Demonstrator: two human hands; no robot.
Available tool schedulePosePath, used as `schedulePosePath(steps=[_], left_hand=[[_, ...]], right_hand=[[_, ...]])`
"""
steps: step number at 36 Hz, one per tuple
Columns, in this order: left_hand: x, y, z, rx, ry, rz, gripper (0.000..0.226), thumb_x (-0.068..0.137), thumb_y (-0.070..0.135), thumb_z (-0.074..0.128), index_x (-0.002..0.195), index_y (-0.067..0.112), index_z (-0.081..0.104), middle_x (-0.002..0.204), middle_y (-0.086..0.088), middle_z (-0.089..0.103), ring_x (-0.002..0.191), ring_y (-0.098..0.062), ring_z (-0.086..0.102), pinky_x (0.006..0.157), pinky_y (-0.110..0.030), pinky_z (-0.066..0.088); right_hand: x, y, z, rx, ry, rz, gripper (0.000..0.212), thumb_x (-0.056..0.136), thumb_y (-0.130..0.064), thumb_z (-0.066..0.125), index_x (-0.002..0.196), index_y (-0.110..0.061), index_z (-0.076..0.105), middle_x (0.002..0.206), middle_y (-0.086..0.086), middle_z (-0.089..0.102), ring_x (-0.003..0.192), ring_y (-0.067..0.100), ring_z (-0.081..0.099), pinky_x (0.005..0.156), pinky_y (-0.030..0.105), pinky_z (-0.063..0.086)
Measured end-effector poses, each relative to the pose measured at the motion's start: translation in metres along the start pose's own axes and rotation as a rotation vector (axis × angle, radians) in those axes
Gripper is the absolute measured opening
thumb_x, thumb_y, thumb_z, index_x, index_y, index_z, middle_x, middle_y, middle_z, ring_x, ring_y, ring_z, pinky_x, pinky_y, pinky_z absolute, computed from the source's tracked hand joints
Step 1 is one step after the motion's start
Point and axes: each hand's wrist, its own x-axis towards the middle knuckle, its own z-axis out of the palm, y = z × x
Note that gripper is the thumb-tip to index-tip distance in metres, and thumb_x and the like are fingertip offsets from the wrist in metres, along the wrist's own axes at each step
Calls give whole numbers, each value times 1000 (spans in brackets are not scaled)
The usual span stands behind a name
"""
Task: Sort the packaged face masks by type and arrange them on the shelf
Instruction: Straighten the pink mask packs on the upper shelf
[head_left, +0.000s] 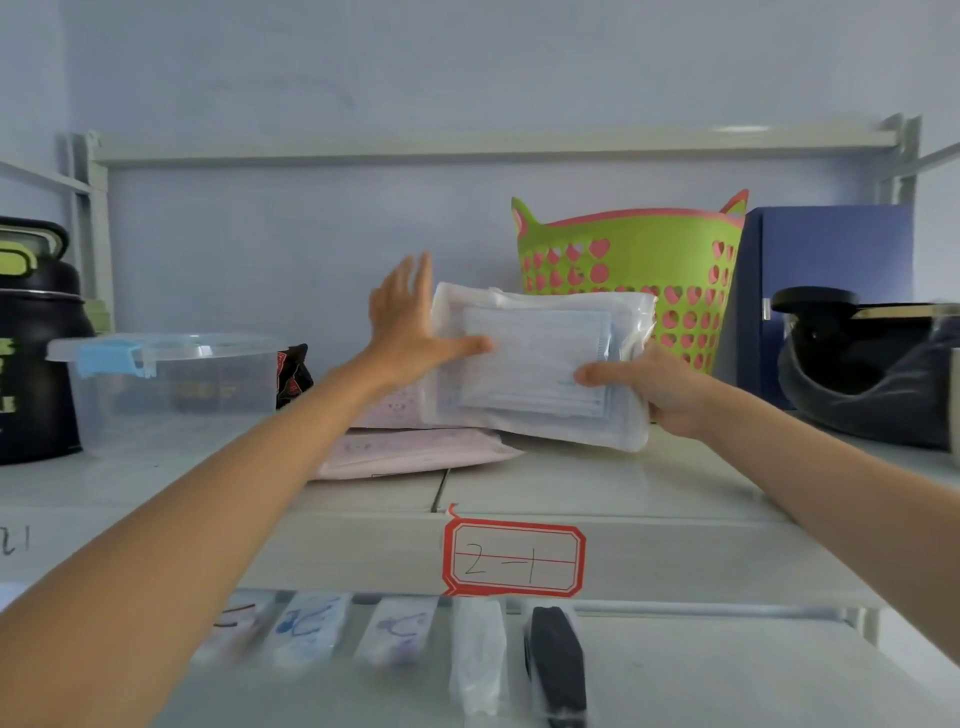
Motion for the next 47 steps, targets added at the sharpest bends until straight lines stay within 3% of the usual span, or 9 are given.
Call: schedulePosePath(steps=[2, 6, 10, 16, 22, 31, 37, 43, 47], left_hand=[[-3, -12, -3, -316, -174, -166, 130, 63, 76, 68, 155, 19, -4, 163, -4, -1, 150, -22, 0, 121, -43, 5], [-7, -20, -6, -801, -412, -144, 116, 41, 71, 84, 137, 21, 45, 130, 4, 62, 120, -15, 59, 99, -34, 49], [-9, 0, -7, -1042, -439, -114, 97, 36, 60, 90, 119, 22, 60, 115, 0, 71, 107, -18, 67, 80, -31, 57], [-15, 1, -2, -1046, -453, -128, 94, 34, 50, 94, 116, 17, 62, 112, 0, 72, 104, -17, 68, 81, -27, 57], [-25, -2, -2, -1043, -562, -130, 83, 50, 30, 88, 125, 16, 58, 121, -3, 68, 111, -19, 65, 84, -28, 56], [-30, 1, 3, -940, -508, -103, 93, 48, 45, 91, 130, 22, 54, 119, 7, 69, 110, -10, 65, 79, -17, 54], [-18, 37, 2, -946, -283, -90, 65, 68, 27, 78, 128, 21, 54, 116, 6, 69, 104, -9, 67, 84, -24, 55], [-1, 94, 19, -935, -357, -286, 30, 79, 26, 78, 103, 16, 63, 101, 0, 71, 94, -18, 68, 87, -34, 55], [-7, 133, 53, -1011, -454, -481, 18, 83, 21, 75, 82, 12, 58, 87, -5, 66, 74, -17, 62, 82, -33, 53]], right_hand=[[0, -3, -5, 39, 14, -2, 44, 73, 1, 74, 113, -11, 63, 111, 10, 70, 102, 27, 67, 81, 39, 55], [-4, -13, -12, 100, -103, -65, 43, 68, -2, 69, 108, -16, 62, 100, 3, 73, 94, 22, 70, 72, 33, 59], [-8, -22, -22, 94, -205, -74, 48, 67, -3, 76, 110, -16, 62, 101, 3, 73, 92, 20, 71, 69, 29, 58], [-13, -21, -34, -54, -203, -52, 52, 71, -7, 70, 122, -14, 59, 111, 3, 71, 102, 19, 68, 76, 28, 58], [-17, -5, -49, -153, -287, 78, 98, 38, -44, 94, 126, -22, 56, 122, -2, 66, 112, 18, 64, 89, 30, 55], [-21, 8, -32, -124, -115, 19, 52, 73, -19, 74, 122, -21, 58, 109, -3, 71, 104, 18, 66, 84, 32, 54], [-16, -12, -53, 16, 202, -44, 118, 49, -39, 94, 146, -15, 33, 138, -1, 51, 119, 26, 57, 99, 45, 47], [-33, -42, -93, -95, 349, 41, 58, 74, -31, 79, 118, -1, 58, 107, 11, 63, 67, 23, 66, 44, 24, 49], [-42, -39, -116, -257, 471, 226, 41, 80, -32, 73, 103, -3, 56, 109, 10, 54, 95, 33, 61, 70, 42, 58]])
